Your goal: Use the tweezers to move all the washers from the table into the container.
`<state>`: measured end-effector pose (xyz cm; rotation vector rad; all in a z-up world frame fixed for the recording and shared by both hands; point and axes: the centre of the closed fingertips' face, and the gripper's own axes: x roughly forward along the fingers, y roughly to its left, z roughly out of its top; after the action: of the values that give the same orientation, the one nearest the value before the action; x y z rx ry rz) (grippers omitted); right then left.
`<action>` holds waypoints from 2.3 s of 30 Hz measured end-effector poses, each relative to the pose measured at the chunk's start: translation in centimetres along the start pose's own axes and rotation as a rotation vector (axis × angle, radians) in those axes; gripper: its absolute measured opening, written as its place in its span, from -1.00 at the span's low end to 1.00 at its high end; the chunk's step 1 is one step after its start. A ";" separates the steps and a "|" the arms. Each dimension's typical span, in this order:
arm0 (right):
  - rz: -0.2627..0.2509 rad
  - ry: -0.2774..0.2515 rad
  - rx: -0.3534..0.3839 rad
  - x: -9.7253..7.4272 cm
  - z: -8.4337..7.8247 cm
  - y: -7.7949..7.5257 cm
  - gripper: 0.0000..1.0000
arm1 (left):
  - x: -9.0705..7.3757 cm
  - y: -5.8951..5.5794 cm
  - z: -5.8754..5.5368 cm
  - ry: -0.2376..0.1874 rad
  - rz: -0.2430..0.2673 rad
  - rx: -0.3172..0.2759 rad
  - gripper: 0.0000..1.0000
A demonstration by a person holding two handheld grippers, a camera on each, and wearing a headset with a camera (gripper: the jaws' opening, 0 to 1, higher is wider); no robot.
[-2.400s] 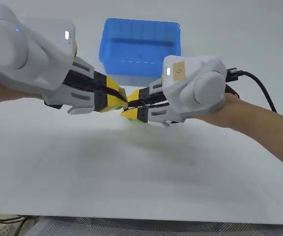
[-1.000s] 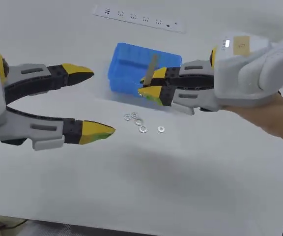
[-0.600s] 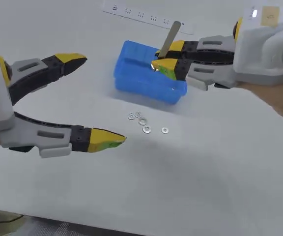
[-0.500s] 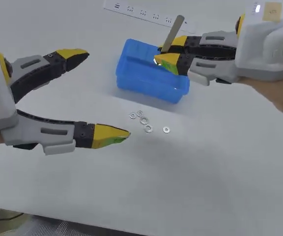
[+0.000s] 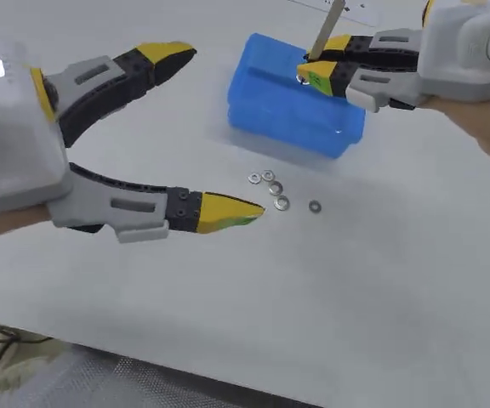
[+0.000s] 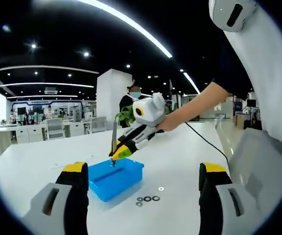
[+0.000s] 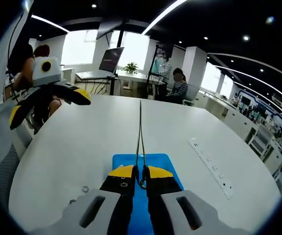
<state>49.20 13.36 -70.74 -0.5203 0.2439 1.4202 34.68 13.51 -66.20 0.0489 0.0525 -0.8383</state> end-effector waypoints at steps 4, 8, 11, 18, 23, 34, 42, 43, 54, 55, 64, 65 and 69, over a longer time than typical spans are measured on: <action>0.001 0.002 0.033 1.1 -1.3 -0.8 -0.82 | 0.4 -0.2 -0.5 0.009 -0.008 -0.017 0.98; 0.016 0.027 0.047 2.0 -2.8 -0.9 -0.82 | 0.5 0.5 -0.6 0.005 0.014 -0.043 0.94; 0.024 0.040 0.056 2.5 -3.8 -1.0 -0.82 | 0.3 1.1 -0.8 0.011 0.033 -0.047 0.95; 0.042 0.036 0.060 3.5 -4.5 -0.7 -0.82 | 0.1 1.8 -1.4 0.027 0.067 -0.070 0.95; 0.057 0.046 0.069 3.8 -4.9 0.0 -0.82 | -0.1 1.8 -1.6 0.036 0.066 -0.071 0.95; 0.059 0.041 0.079 4.4 -5.5 -0.3 -0.80 | -0.4 2.1 -1.6 0.039 0.066 -0.069 0.96; 0.052 0.035 0.079 4.1 -5.2 -0.4 -0.84 | 0.2 3.4 -0.6 0.014 0.076 -0.076 0.96; 0.053 0.035 0.077 4.1 -5.1 -0.4 -0.85 | 0.5 3.7 -0.4 0.011 0.073 -0.085 0.97; 0.049 0.017 0.046 2.8 -3.6 -0.4 -0.85 | 5.8 8.3 0.7 0.008 -0.025 -0.084 0.66; 0.053 0.018 0.042 2.7 -3.5 -0.3 -0.85 | 6.2 8.3 0.8 0.004 -0.033 -0.081 0.61; 0.077 0.026 0.006 2.4 -3.3 0.6 -0.85 | 10.1 9.2 0.2 0.070 -0.136 -0.089 0.16; 0.078 0.024 0.012 2.4 -3.3 0.7 -0.85 | 10.2 8.9 0.0 0.079 -0.168 -0.097 0.06; 0.086 0.022 0.010 2.3 -3.0 1.0 -0.85 | 10.4 8.8 -0.4 0.120 -0.230 -0.076 -0.20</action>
<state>48.97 14.01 -74.62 -0.5223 0.2937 1.4971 48.19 11.72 -67.06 0.0217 0.2063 -1.0622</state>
